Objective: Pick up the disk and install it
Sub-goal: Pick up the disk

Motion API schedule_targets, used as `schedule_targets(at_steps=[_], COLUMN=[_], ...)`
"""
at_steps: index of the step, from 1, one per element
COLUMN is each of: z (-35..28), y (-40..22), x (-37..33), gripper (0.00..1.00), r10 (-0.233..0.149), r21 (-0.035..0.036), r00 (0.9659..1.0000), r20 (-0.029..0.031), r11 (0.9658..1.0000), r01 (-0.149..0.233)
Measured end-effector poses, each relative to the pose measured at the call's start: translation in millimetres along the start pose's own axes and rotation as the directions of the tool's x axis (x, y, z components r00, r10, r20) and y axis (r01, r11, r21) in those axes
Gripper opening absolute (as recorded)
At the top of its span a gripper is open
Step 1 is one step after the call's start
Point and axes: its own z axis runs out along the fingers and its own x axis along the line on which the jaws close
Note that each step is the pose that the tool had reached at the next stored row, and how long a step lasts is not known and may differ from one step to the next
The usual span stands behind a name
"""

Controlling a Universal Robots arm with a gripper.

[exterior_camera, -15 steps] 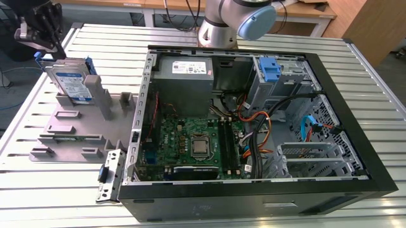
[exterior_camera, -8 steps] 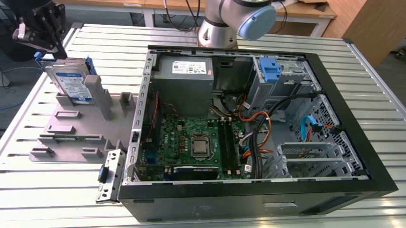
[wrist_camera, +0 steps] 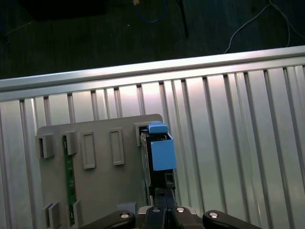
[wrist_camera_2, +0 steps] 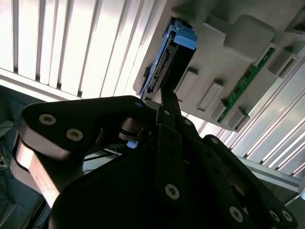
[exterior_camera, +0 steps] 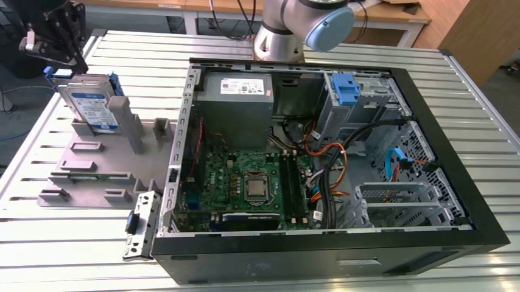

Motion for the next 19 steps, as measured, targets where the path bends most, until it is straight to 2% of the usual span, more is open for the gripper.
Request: schedule_targets(at_steps=[8, 14, 19], z=[5.0, 5.8, 5.7], y=[1.1, 1.5, 1.5], x=[0.8, 0.9, 0.9], gripper=[0.11, 0.11, 0.11], r10=[0.000, -0.001, -0.054], r21=[-0.0001, -0.0002, -0.0047], r00=[1.0000, 1.0000, 0.9985], r20=[0.0000, -0.0001, -0.0029], r11=[1.0000, 1.0000, 0.9985], r01=[0.000, 0.001, 0.054])
